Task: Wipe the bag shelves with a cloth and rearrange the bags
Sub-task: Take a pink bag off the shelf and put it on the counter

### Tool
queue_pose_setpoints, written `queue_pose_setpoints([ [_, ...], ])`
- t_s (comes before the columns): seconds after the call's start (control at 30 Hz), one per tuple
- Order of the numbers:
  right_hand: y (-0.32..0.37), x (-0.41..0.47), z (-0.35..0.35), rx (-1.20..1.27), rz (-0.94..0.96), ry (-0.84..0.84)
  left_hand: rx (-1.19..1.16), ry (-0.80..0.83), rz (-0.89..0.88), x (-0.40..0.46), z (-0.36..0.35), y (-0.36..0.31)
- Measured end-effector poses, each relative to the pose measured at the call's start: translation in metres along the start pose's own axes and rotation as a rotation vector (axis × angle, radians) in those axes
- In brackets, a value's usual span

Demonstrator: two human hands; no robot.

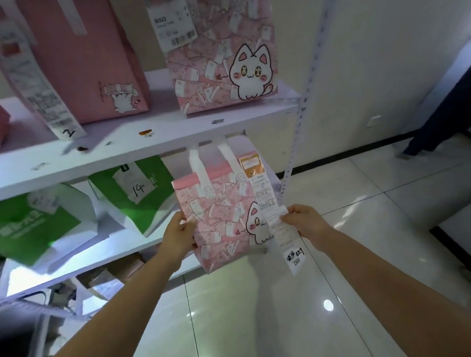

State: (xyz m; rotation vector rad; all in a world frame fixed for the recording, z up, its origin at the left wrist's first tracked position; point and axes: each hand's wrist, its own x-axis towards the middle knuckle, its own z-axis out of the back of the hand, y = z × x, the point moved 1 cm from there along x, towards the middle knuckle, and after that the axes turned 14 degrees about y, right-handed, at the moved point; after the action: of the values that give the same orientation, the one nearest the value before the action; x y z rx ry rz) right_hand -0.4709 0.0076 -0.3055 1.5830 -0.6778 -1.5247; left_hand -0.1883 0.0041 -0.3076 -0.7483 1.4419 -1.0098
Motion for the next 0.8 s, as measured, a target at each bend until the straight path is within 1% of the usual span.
queue_pose_setpoints([
  [0.17,-0.007,-0.041,-0.024,-0.067,0.017,-0.136,0.061,0.154,-0.038,-0.042,0.024,-0.005],
  [0.27,-0.008,-0.063,-0.036,0.000,0.038,-0.201,0.094,0.207,-0.028,-0.061,0.041,-0.008],
  [0.37,-0.008,-0.085,-0.046,0.127,0.071,-0.178,0.112,0.236,-0.054,-0.075,0.049,-0.015],
  [0.43,-0.005,-0.101,-0.049,0.127,0.093,-0.141,0.121,0.260,-0.082,-0.083,0.047,-0.025],
  [0.5,0.001,-0.116,-0.049,0.113,0.131,-0.130,0.113,0.282,-0.117,-0.087,0.043,-0.035],
  [0.63,0.011,-0.151,-0.034,0.103,0.211,-0.165,0.174,0.319,-0.207,-0.087,0.018,-0.058],
  [0.8,0.000,-0.191,0.008,0.171,0.264,-0.309,0.211,0.409,-0.255,-0.077,-0.044,-0.080],
])
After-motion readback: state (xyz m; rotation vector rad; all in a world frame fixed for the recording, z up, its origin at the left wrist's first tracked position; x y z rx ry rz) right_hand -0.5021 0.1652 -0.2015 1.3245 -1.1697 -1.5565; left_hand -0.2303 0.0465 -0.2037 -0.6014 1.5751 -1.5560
